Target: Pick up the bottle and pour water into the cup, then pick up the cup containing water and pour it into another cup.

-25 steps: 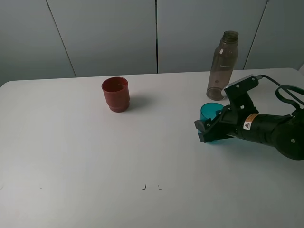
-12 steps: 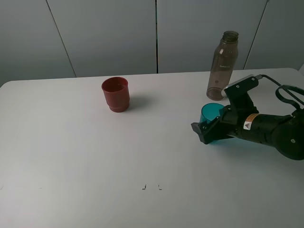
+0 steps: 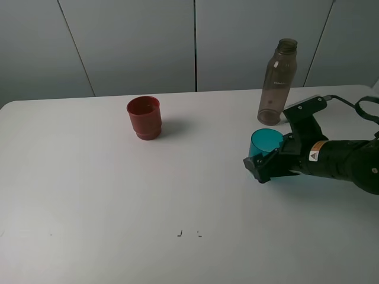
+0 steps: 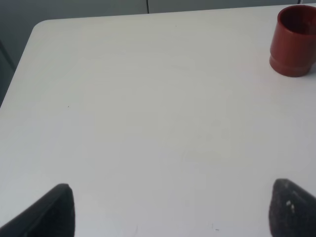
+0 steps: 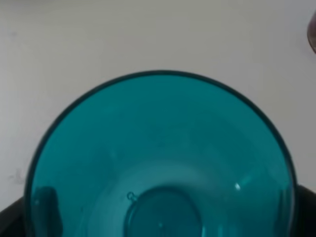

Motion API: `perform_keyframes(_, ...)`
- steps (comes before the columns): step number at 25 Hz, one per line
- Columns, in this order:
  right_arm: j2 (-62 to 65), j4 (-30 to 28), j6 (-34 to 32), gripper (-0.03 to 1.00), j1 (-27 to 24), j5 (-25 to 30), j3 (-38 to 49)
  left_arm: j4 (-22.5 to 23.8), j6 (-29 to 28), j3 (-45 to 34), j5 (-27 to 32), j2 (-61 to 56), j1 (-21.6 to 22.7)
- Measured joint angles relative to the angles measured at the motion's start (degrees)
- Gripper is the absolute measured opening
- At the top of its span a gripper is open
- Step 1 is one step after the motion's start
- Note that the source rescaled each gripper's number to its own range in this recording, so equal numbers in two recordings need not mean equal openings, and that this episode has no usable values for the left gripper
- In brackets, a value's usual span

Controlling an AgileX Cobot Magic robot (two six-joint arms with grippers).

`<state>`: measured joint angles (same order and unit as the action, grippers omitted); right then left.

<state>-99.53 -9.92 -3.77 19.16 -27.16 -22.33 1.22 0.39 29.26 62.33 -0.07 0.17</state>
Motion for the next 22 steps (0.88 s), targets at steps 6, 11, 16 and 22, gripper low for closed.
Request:
perform_keyframes(6, 13.13, 0.26, -1.33, 0.99, 0.0, 24.28, 0.0, 0.0, 0.0, 0.0, 0.0, 0.0, 0.0)
perform_keyframes(11, 27.34, 3.19, -1.58, 1.0, 0.0, 39.22, 0.0, 0.0, 0.0, 0.0, 0.0, 0.0, 0.0)
perform_keyframes(16, 45.19, 5.68, -1.58, 1.0, 0.0, 50.43, -1.48, 0.0, 0.0, 0.0, 0.0, 0.0, 0.0)
perform_keyframes(22, 63.38, 6.22, -1.58, 1.0, 0.0, 69.14, -8.67, 0.0, -0.39, 0.0, 0.0, 0.0, 0.0)
